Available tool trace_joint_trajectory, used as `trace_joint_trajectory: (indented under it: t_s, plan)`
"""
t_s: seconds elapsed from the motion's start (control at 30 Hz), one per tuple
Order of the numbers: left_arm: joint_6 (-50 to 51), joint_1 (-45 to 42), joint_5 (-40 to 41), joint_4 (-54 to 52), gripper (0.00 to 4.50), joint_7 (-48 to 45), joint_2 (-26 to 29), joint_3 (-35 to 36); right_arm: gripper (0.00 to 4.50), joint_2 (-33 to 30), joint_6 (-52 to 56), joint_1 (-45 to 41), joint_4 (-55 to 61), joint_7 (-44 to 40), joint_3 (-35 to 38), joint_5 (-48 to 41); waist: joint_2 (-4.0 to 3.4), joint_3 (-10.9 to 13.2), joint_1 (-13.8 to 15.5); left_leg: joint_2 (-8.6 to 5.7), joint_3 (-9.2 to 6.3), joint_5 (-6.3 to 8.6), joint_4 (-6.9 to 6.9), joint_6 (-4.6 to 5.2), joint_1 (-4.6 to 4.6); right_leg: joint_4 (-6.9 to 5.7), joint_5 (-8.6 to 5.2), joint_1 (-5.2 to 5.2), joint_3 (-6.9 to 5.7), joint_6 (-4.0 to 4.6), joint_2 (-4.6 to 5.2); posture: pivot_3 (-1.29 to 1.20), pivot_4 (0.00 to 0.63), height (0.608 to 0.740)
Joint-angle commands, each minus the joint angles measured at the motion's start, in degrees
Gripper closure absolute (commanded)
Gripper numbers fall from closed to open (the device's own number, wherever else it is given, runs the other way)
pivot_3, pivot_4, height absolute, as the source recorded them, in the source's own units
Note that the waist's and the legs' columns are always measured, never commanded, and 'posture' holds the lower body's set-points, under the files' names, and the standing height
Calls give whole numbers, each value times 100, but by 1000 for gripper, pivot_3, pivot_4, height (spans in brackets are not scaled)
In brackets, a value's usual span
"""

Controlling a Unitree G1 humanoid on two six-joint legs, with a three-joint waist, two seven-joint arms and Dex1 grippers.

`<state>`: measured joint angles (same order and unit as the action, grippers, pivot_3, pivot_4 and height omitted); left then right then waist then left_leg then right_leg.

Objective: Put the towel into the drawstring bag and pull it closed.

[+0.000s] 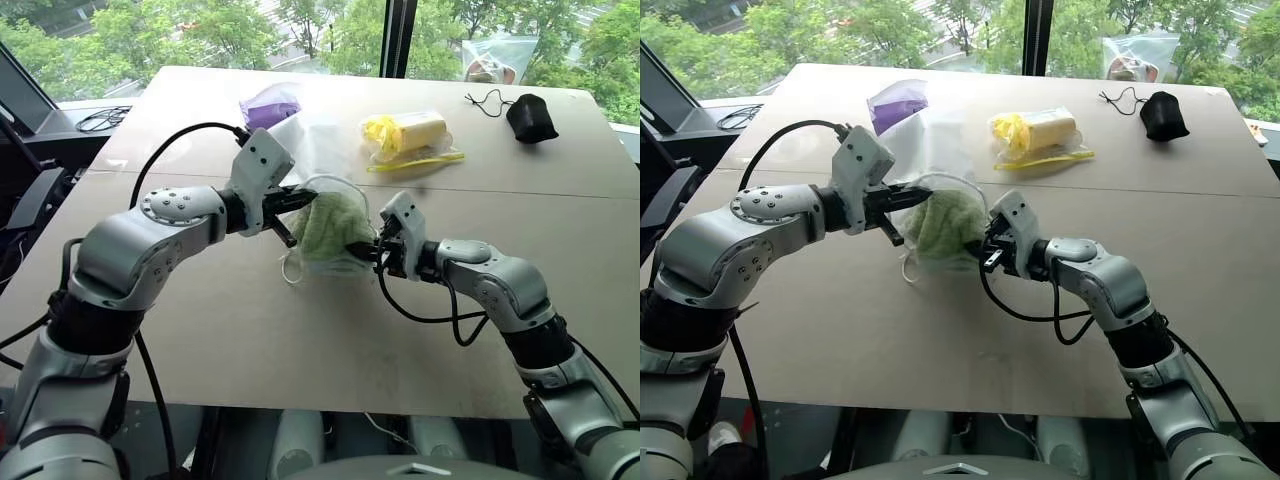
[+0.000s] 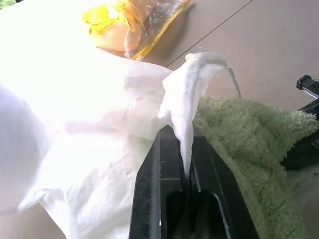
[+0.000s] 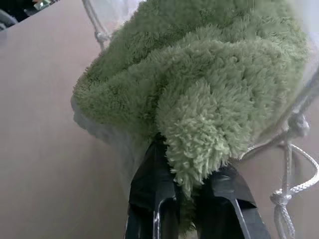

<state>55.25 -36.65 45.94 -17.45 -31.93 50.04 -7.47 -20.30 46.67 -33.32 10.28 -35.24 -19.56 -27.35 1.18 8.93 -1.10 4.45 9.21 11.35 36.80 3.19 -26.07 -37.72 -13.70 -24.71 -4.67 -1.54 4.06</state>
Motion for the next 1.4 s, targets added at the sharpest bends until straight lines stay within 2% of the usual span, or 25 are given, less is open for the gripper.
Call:
trace_joint_trajectory:
  t_s: [0.03, 0.2, 0.27, 0.37, 0.47, 0.53, 0.7, 0.87, 1.03, 1.13, 1.2, 1.3, 1.4]
  plan:
    - [709, 220, 793, -150, 4500, -97, -273, 531, 4474, 516, -984, -342, -516, -105, 18, 349, 1, 1, -19, 2, -1, -1, 0, -1, 2, -3, -1, 0, 0, -1, -3, 0, 150, 740]
    - [1327, 208, 1354, -14, 4500, 277, -780, 1129, 4474, 1788, -2595, -801, -2562, -17, 420, 696, 10, 8, -65, 8, -12, -6, 24, -9, 3, -25, 0, 6, -4, 0, -11, 0, 150, 740]
    - [1637, 203, 1567, 119, 4500, 426, -892, 1379, 4474, 2349, -2843, -928, -3229, -80, 1008, 229, 14, 10, -61, 8, -19, -6, 36, -8, 8, -25, 1, 24, -9, -1, -7, 0, 150, 740]
    - [2045, 299, 1851, 340, 4500, 649, -950, 1806, 4474, 3079, -2752, -1087, -3682, -206, 2207, -971, 15, 12, -41, 13, -31, -6, 42, -7, 8, -24, 2, 35, -17, -1, -2, 0, 150, 740]
    - [2344, 348, 2148, 605, 4500, 957, -1061, 2256, 4474, 3332, -2386, -1098, -3608, -294, 2827, -1918, 14, 13, 34, 11, -52, -6, 47, -6, 9, -21, 3, 50, -39, 0, 5, 0, 150, 740]
    - [2448, 395, 2248, 761, 4500, 1141, -1126, 2505, 4474, 3344, -2076, -1023, -3463, -393, 2923, -2259, 13, 13, 16, 12, -55, -5, 47, -6, 11, -23, 3, 51, -40, 0, 5, 0, 150, 740]
    - [2398, 198, 2388, 951, 4500, 1566, -1278, 2942, 4474, 3036, -1233, -556, -2952, -693, 2469, -2356, 12, 13, -54, 18, -56, -6, 41, -8, 16, -31, 2, 50, -39, 2, -1, 0, 150, 740]
    - [2459, 54, 2451, 912, 4500, 1777, -1465, 2870, 4474, 3069, -816, -517, -2704, -535, 2593, -2668, 13, 13, -64, 10, -55, -6, 42, -8, 15, -29, 3, 52, -39, 1, 6, 0, 150, 740]
    - [2780, 241, 3472, 492, 4500, 2234, -2058, 2590, 4474, 3637, -1067, -960, -2938, 192, 2876, -2916, 13, 13, -62, 9, -68, -6, 45, -8, 17, -28, 3, 63, -42, 1, 10, 0, 150, 740]
    - [2612, 397, 3878, 241, 4500, 2635, -2483, 2267, 4474, 3912, -1243, -1076, -2893, 532, 2780, -2964, 13, 13, -69, 10, -73, -6, 44, -8, 17, -28, 3, 65, -29, 2, 11, 0, 150, 740]
    - [2382, 409, 3988, 273, 4500, 2887, -2761, 2127, 4474, 3844, -1245, -966, -2616, 394, 2271, -2693, 13, 13, -79, 10, -74, -6, 44, -8, 18, -28, 3, 67, -27, 2, 11, 0, 150, 740]
    - [2109, 418, 4149, 301, 4500, 3168, -2914, 2029, 4474, 3143, -1788, -712, -2308, -158, 806, -1298, 10, 14, -132, 11, -71, -6, 46, -9, 24, -34, 3, 65, -21, 3, 2, 0, 150, 740]
    - [2078, 500, 4273, 237, 4500, 3221, -2617, 2071, 4474, 2806, -2266, -605, -2477, -299, 496, -404, 10, 12, -113, 10, -73, -6, 45, -9, 26, -32, 3, 67, -23, 2, 1, 0, 150, 740]
